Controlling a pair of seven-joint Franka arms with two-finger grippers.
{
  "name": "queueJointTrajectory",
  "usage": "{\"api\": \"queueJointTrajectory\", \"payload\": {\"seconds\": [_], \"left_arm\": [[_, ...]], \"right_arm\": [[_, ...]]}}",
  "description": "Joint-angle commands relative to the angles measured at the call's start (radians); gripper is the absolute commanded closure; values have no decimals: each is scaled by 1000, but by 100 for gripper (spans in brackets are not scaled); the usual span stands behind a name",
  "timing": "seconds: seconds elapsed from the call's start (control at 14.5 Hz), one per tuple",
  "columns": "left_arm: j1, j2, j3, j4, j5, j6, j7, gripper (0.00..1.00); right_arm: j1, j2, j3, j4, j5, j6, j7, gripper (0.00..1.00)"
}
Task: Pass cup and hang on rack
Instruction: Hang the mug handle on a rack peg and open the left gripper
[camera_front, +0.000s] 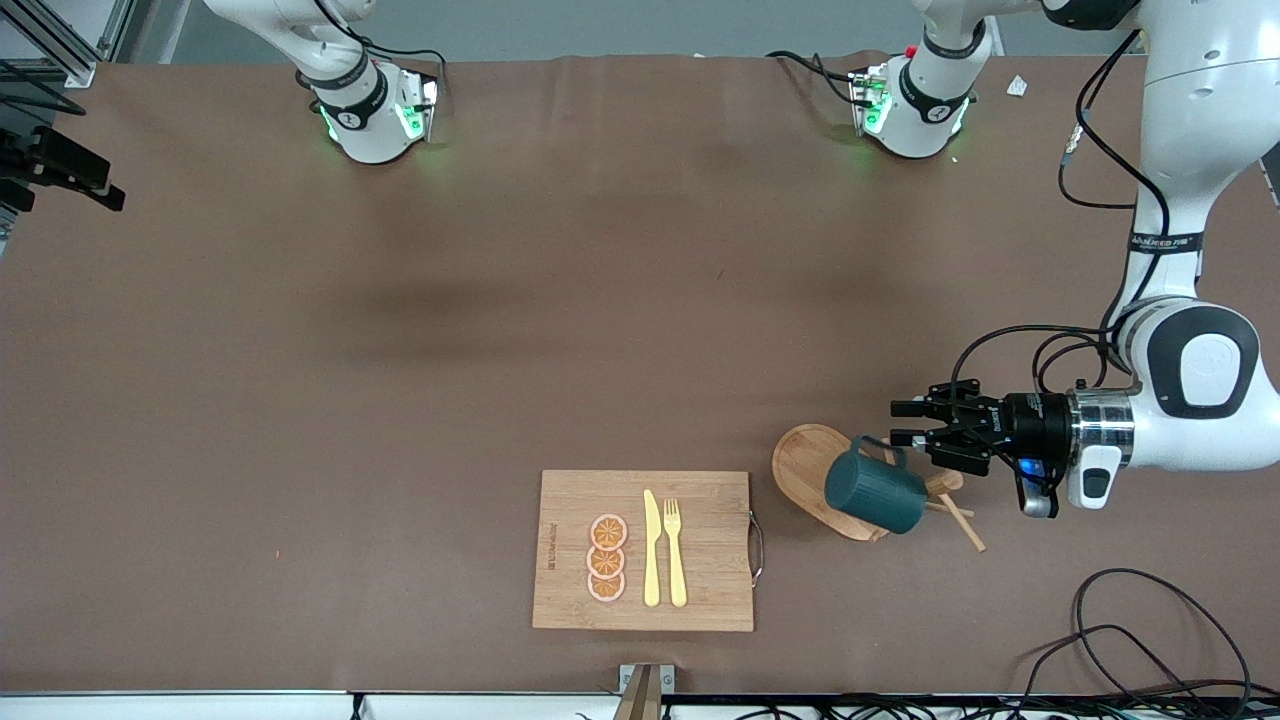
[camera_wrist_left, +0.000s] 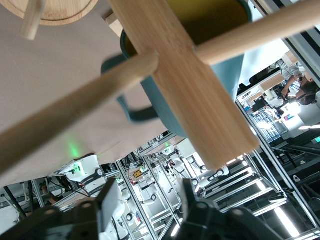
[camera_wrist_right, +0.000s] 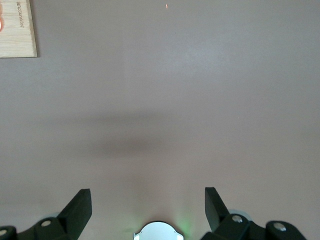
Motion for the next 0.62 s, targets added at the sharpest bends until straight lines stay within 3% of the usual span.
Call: {"api": "queueJointTrajectory", "payload": {"seconds": [0.0,0.21,0.55], "left_arm": [[-2,-55,4,16,0,-11,-110,0],[-4,-104,-4,50,116,-9,-207,0],[-40,-227,-16,57,431,-9,-230,0]], "right_arm": [[7,-25,0,-23,-12,-1,-9,0],[7,-25,0,-23,-12,1,-9,0],[14,-25,0,-23,-12,1,-9,0]]}}
